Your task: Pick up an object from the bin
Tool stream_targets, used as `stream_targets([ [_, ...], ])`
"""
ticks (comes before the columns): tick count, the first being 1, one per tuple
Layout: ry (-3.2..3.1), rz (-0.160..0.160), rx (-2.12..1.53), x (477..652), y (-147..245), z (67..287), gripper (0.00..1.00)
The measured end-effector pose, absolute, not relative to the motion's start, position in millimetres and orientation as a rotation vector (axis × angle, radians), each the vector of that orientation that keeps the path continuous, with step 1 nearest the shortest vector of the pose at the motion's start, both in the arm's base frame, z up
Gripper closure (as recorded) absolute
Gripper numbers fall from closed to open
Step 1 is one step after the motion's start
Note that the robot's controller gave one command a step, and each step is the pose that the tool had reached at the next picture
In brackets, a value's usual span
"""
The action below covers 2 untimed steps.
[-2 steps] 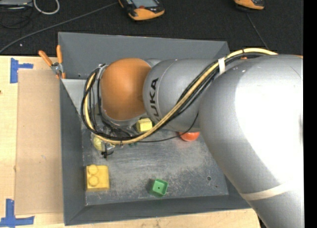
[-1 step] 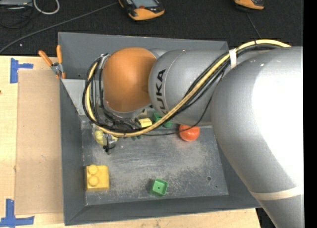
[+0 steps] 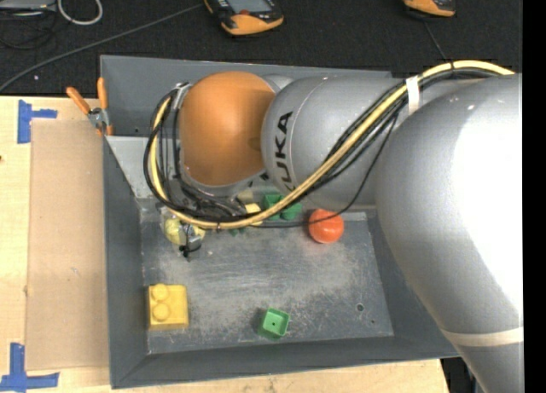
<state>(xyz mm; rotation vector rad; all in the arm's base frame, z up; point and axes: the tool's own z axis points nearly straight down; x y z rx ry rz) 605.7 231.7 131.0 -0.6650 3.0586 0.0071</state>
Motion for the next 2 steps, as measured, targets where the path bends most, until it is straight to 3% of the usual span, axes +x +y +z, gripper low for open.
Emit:
stream_targets([
  [2, 3.057, 0.009, -0.659, 606.2, 232, 159, 1.0],
])
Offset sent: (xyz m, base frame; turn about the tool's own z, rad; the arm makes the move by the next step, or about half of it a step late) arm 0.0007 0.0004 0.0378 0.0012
